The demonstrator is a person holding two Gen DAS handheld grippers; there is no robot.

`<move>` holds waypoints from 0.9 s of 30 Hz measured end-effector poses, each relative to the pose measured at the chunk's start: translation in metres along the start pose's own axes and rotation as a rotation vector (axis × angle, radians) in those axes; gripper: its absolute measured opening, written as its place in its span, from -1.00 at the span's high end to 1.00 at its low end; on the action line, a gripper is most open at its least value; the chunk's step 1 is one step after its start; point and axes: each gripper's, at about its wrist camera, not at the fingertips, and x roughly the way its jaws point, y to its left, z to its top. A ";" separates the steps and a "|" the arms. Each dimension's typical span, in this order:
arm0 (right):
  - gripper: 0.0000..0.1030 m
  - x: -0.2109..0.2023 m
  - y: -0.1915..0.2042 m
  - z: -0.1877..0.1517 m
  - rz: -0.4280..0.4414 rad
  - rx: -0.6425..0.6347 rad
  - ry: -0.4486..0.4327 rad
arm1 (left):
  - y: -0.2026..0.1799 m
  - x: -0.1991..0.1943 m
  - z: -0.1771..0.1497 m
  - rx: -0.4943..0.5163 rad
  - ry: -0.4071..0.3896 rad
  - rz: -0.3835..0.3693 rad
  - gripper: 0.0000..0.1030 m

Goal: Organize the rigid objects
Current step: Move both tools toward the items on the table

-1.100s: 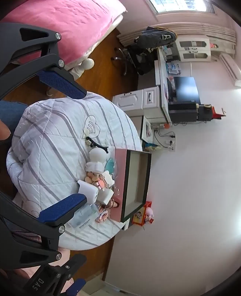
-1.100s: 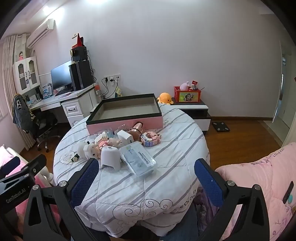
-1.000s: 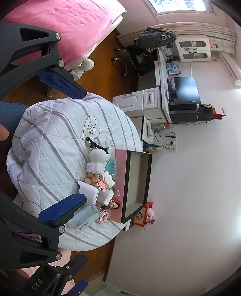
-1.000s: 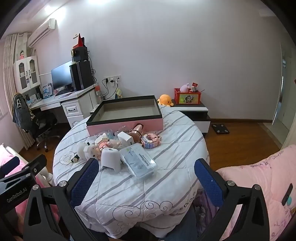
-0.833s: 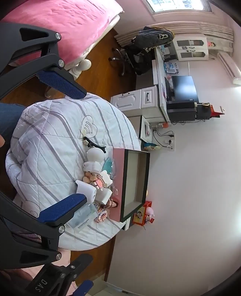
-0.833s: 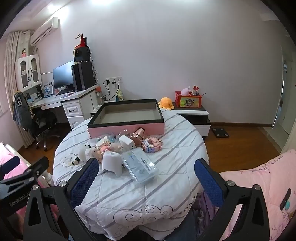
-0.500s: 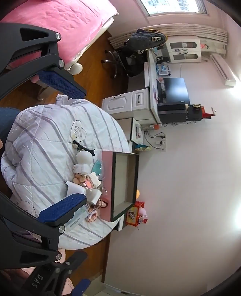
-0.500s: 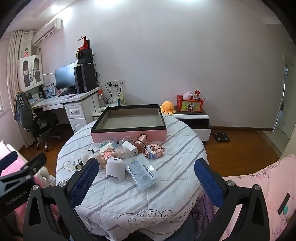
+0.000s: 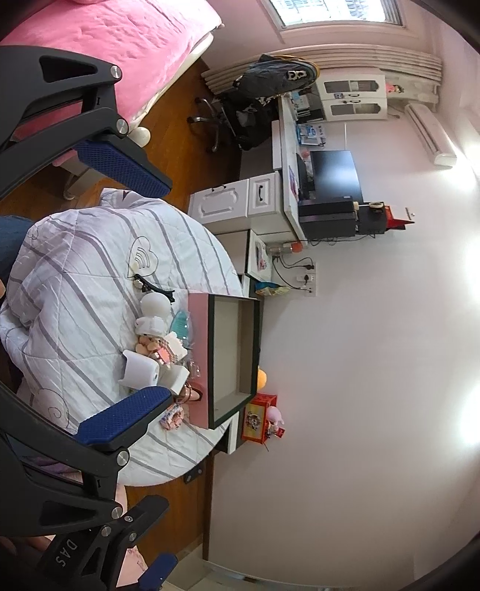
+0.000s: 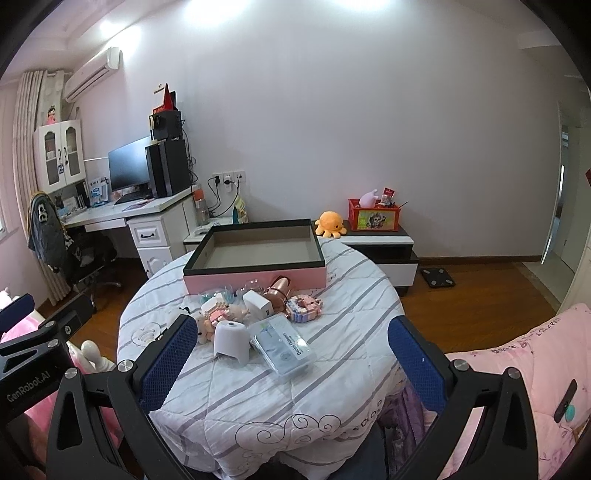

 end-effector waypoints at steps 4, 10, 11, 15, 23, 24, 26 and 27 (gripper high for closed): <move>-1.00 -0.004 0.002 0.002 0.003 -0.009 -0.014 | 0.001 -0.004 0.002 -0.007 -0.010 -0.002 -1.00; -1.00 -0.009 0.005 0.004 0.004 -0.018 -0.029 | 0.001 -0.005 0.003 -0.008 -0.012 0.000 -1.00; -1.00 -0.009 0.005 0.005 0.004 -0.019 -0.030 | 0.001 -0.005 0.003 -0.008 -0.012 -0.001 -1.00; -1.00 -0.008 0.007 0.004 0.001 -0.028 -0.029 | 0.002 -0.005 0.003 -0.010 -0.012 0.000 -1.00; -1.00 0.014 0.004 0.006 -0.021 -0.063 -0.001 | 0.012 0.014 0.000 -0.026 0.015 0.004 -1.00; -1.00 0.018 0.003 0.005 -0.021 -0.065 0.006 | 0.015 0.022 -0.002 -0.031 0.027 0.004 -1.00; -1.00 0.030 0.001 0.003 -0.026 -0.068 0.028 | 0.019 0.036 -0.007 -0.044 0.047 -0.008 -1.00; -1.00 0.035 -0.001 0.002 -0.027 -0.068 0.039 | 0.019 0.044 -0.010 -0.046 0.061 -0.013 -1.00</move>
